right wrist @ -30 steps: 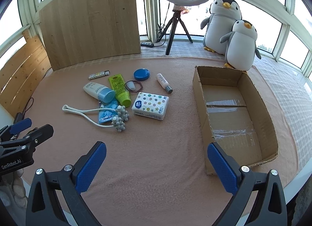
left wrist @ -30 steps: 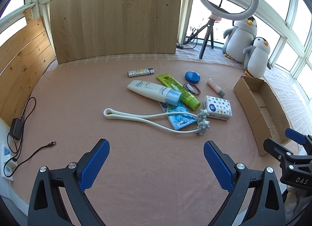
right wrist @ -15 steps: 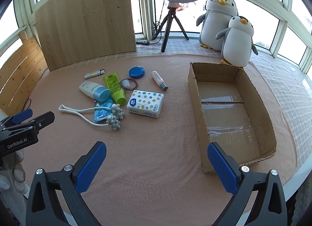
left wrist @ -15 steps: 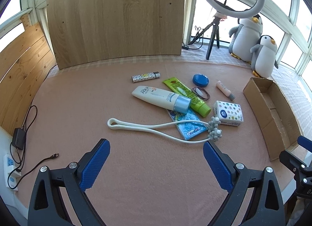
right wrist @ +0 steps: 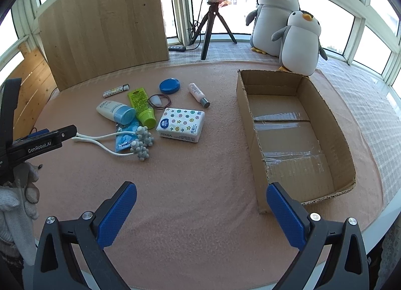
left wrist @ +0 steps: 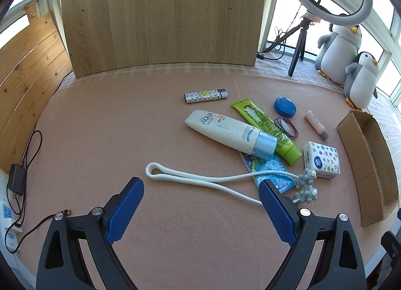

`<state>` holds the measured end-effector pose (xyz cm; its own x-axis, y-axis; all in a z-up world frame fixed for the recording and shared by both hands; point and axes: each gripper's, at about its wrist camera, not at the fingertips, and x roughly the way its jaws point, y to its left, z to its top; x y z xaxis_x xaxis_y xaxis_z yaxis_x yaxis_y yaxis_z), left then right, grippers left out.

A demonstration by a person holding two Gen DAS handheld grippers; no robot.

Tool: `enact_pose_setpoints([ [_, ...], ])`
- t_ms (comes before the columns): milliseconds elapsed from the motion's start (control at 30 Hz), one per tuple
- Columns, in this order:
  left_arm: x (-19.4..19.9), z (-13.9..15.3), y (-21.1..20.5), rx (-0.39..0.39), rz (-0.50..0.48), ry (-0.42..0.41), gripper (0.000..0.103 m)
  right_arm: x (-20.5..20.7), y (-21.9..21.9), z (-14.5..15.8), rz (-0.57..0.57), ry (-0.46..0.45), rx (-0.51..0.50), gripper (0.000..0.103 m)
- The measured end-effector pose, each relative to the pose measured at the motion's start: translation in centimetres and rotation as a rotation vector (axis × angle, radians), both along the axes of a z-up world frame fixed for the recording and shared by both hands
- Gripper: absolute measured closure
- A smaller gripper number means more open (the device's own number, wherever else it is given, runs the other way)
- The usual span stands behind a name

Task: Organize objects
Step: 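Lower the left gripper and grasp the white massage roller's cord loop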

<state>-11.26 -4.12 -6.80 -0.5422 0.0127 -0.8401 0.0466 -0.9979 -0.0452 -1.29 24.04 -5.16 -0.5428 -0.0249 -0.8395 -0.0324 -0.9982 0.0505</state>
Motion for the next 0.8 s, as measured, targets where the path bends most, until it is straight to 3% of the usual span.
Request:
enact_pose_setpoints([
  [200, -2.6, -2.2, -0.3, 0.008, -0.005, -0.051, 0.02, 0.3, 0.3, -0.4, -0.013, -0.012, -0.004, 0.001],
  [467, -5.7, -6.0, 0.2, 0.029, -0.035, -0.134, 0.042, 0.7, 0.8, -0.7, -0.03, -0.024, -0.005, 0.001],
  [800, -7.4, -8.1, 1.7, 0.04, -0.095, -0.182, 0.046, 1.3, 1.6, -1.2, -0.052, -0.038, -0.008, 0.001],
])
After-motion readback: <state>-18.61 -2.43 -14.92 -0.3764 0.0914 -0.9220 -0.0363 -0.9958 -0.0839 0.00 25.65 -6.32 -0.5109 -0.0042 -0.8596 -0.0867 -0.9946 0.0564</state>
